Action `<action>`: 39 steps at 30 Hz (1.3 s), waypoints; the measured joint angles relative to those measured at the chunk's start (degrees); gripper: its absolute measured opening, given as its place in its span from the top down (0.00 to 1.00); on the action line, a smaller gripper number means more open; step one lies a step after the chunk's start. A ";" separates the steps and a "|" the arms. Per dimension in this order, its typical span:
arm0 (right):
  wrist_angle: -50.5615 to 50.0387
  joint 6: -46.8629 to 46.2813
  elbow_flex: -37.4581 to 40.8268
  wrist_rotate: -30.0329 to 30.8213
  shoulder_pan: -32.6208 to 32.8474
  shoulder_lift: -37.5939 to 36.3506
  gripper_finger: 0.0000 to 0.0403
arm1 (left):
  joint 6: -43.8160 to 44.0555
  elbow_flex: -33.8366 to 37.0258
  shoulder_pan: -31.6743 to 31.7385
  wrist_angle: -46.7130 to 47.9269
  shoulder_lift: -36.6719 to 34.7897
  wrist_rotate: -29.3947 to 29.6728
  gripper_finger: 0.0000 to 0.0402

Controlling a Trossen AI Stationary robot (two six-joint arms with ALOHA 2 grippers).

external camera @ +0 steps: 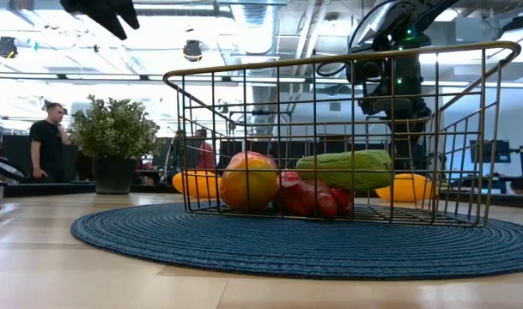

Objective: Build produce basket
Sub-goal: Put the right yellow mango into the gold wire basket

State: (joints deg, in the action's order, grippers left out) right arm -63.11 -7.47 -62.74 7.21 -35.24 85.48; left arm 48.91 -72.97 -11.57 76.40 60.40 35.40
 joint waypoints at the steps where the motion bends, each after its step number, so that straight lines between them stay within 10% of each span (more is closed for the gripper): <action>1: 0.09 0.01 0.00 0.05 -0.01 -0.02 0.33 | 0.35 0.00 -0.02 0.00 0.00 0.02 0.40; 39: 10.24 18.57 6.75 1.92 -6.74 0.12 0.33 | 4.87 0.00 0.00 0.00 0.04 1.05 0.40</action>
State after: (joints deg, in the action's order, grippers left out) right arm -52.88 11.10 -55.99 9.13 -41.97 85.60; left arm 53.78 -72.97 -11.58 76.40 60.45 36.45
